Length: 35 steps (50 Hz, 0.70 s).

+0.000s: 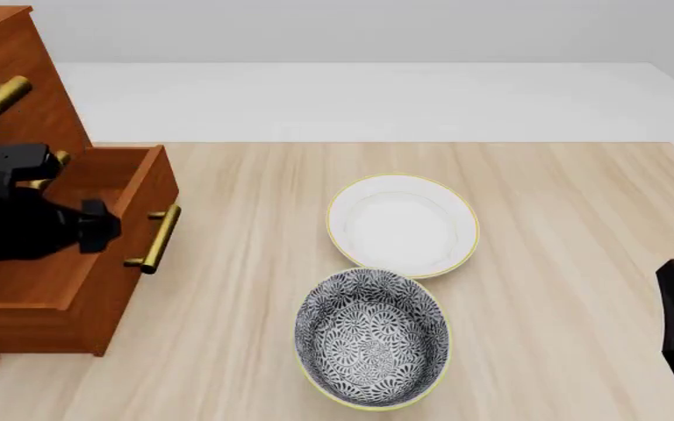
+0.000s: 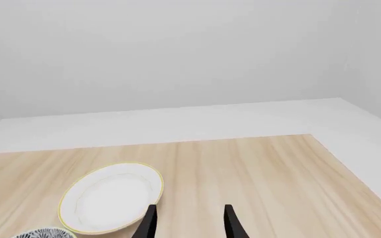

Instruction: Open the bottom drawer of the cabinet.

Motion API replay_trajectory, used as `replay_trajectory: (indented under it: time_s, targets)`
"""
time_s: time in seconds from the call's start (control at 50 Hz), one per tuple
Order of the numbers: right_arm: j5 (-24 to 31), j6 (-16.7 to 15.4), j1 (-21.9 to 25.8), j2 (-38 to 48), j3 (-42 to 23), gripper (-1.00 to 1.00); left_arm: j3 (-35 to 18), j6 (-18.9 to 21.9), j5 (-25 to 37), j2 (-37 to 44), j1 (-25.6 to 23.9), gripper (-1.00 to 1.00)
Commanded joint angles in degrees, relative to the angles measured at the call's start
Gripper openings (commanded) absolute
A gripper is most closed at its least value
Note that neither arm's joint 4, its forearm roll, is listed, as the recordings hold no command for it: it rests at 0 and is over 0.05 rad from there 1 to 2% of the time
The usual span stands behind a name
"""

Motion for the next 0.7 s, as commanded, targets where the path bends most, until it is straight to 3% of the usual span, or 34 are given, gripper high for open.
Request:
replay_trajectory:
  time_s: [0.02,0.7]
  targets:
    - [0.0,0.0,-0.1,0.0,0.0,1.00,1.4,-0.1,-2.9,2.7,-0.1,1.00]
    - [-0.1,0.0,-0.2,0.0,0.2,1.00,4.3,-0.9,-10.0,9.7,-0.2,1.00]
